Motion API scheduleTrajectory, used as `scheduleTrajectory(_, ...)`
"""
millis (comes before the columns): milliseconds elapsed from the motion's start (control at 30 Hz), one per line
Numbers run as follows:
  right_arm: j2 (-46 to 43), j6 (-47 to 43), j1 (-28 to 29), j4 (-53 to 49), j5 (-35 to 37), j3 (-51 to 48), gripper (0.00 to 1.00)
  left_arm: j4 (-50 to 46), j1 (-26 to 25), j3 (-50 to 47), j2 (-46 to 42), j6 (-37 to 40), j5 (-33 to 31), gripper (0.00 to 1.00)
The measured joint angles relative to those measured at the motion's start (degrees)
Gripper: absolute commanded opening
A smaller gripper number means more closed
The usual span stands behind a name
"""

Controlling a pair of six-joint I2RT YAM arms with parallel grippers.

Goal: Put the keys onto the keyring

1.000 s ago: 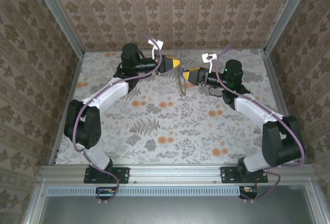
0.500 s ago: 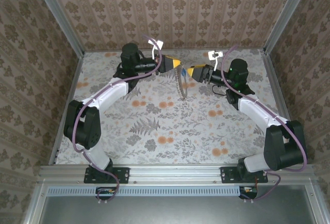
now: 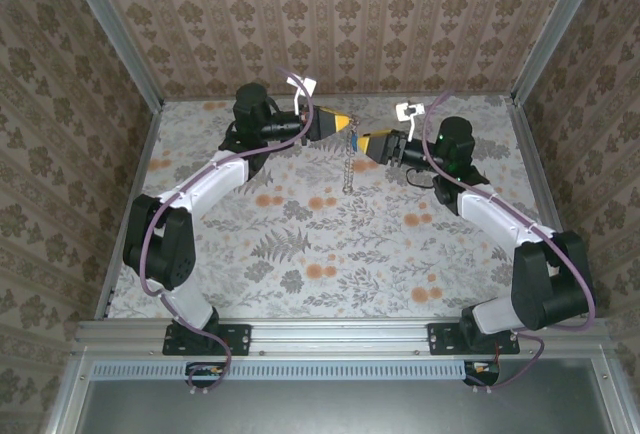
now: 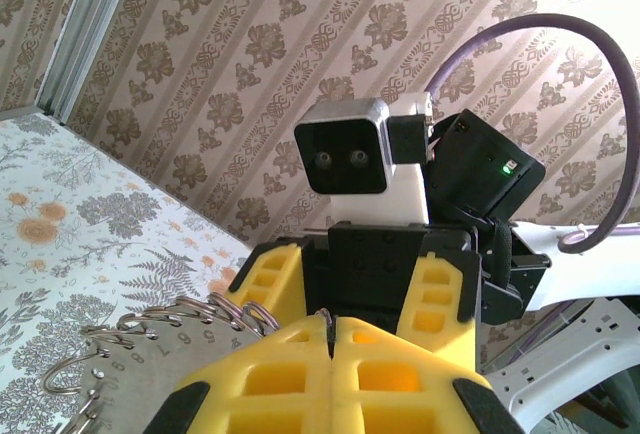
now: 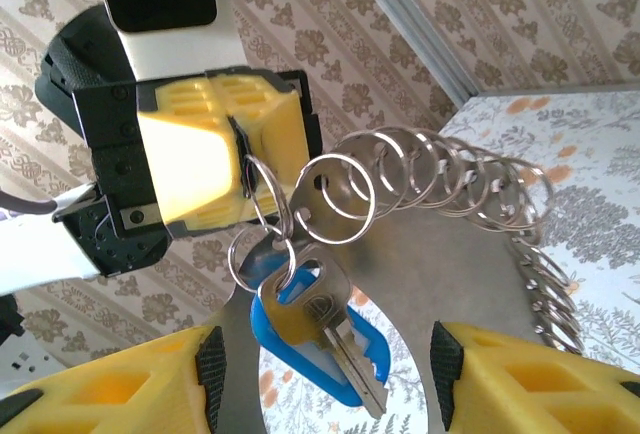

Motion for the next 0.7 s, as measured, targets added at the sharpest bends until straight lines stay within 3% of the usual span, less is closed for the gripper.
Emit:
scheduleTrajectory(500,2.8,-0.2,1.7,-0.1,0.0,0.9,0.51,0.8,0.0,0.0,0.0,0.0,0.0,0.0)
scheduleTrajectory(700,3.8,-0.3,2.5,-0.5,0.0,2.1,0.36,0.8,0.0,0.0,0.0,0.0,0.0,0.0)
